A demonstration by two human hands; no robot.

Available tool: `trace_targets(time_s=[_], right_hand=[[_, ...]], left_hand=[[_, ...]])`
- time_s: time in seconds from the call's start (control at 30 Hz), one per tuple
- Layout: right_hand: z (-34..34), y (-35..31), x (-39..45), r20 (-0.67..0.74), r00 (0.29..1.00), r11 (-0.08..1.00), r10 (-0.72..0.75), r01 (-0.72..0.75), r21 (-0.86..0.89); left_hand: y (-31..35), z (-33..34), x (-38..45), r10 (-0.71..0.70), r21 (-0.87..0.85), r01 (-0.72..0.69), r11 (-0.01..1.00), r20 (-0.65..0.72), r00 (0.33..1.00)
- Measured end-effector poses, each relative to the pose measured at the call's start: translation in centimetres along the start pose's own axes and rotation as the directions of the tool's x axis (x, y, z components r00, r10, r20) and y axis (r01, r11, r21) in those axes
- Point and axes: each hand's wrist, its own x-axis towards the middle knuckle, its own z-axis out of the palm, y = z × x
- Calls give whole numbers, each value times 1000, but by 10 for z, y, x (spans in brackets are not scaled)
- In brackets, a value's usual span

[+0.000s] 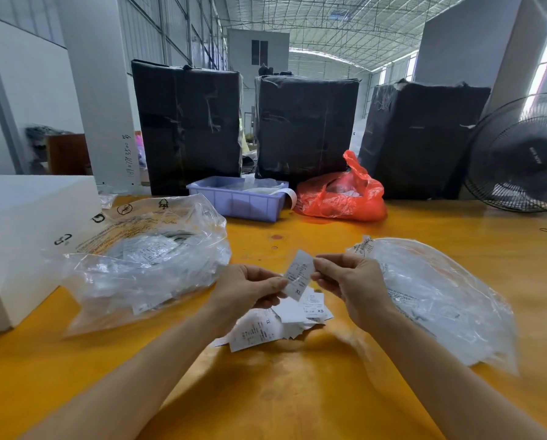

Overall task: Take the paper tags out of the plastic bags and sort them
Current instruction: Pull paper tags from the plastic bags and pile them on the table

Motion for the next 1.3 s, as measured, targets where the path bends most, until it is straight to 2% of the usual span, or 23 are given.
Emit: trace_targets(time_s=[0.07,0.1,0.13,0.17,0.2,0.23,0.3,0.33,0.37,0.4,0.47,0.57,0.63,0.8,0.9,0.97,1.03,1.13,1.17,1.23,1.3], right_hand=[[-5,-9,1,-58,991,990,-120,116,-75],[-11,-14,3,-103,967,961,-234,214,-178],[-20,-20,6,-141,912,882,-385,318,-347],[-32,-24,10,-138,834,736,-534,379,-561],[-46,-28,15,-99,769,547,-632,352,-760],[-62,-30,21,-59,756,372,-652,251,-894],[-92,-28,31,-87,877,159,-473,-12,-987],[-101,-24,31,-136,933,76,-334,-117,-990],[-106,-19,31,-175,964,8,-201,-177,-984],[-109,-13,30,-202,973,-18,-109,-205,-979],[-110,-7,31,-218,972,77,-91,-212,-974],[-108,-7,32,-248,942,252,-227,-189,-949],[-109,-9,34,-280,917,284,-284,-198,-938],[-111,-4,39,-258,928,298,-268,-175,-939],[-111,-4,40,-286,880,405,-380,-119,-906],[-111,-5,41,-323,832,488,-451,-73,-870],[-110,-6,42,-291,854,499,-431,-43,-865],[-109,1,41,-208,943,410,-258,-88,-908],[-110,4,41,-189,944,389,-271,-72,-918],[-111,1,40,-194,904,426,-380,-15,-905],[-109,-6,40,-230,828,500,-510,68,-863]], left_hand=[[10,-8,2,60,39,-57,998,-84,995],[16,-16,4,101,56,-93,994,-159,982],[22,-25,6,150,83,-133,988,-254,955],[27,-38,8,214,153,-168,974,-362,907],[32,-52,10,293,266,-184,946,-460,838],[35,-67,10,366,387,-165,907,-533,763],[34,-96,10,430,515,-64,855,-634,643],[31,-109,10,429,531,-13,847,-669,607],[26,-120,11,414,534,37,845,-695,588],[21,-128,12,389,527,82,846,-716,580],[12,-139,13,324,495,157,854,-745,583],[7,-143,14,295,481,187,857,-754,587],[7,-141,15,330,502,183,845,-760,560],[11,-134,17,395,529,170,832,-778,488],[15,-127,15,475,561,105,821,-775,417],[17,-118,14,532,597,49,801,-746,402],[19,-108,15,579,633,-1,774,-707,407],[21,-93,15,618,655,-80,751,-655,435],[20,-89,16,626,656,-110,747,-636,451],[18,-81,16,637,648,-172,742,-601,482],[19,-71,15,638,628,-226,745,-571,517]])
